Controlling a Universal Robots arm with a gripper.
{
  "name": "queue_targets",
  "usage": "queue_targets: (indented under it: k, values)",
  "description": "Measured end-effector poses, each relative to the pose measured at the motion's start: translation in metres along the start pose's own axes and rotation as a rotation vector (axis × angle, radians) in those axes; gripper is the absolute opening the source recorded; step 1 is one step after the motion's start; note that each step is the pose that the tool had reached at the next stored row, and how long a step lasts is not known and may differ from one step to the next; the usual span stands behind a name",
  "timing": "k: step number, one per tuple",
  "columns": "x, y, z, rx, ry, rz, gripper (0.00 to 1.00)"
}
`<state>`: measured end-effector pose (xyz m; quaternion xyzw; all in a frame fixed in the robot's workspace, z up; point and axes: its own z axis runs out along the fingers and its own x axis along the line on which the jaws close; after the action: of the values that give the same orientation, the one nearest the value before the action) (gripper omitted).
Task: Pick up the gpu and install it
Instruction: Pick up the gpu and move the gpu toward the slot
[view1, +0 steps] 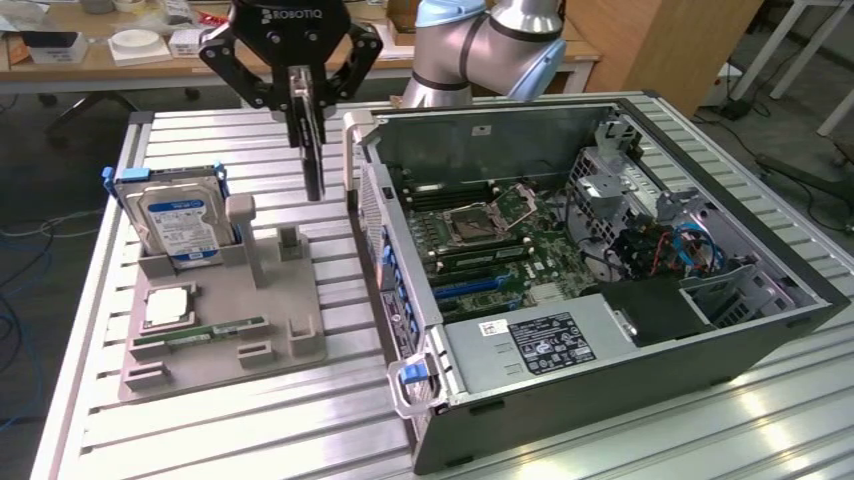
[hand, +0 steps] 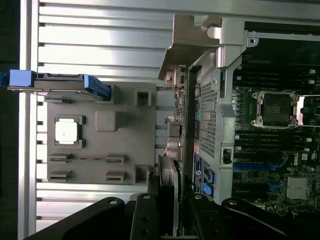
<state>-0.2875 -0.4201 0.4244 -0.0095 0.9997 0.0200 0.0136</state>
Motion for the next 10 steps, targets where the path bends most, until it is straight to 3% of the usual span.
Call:
queue_targets:
  k: [10]
  values:
    - [-0.015, 0.0000, 0.0005, -0.0001, -0.0014, 0.000, 0.27]
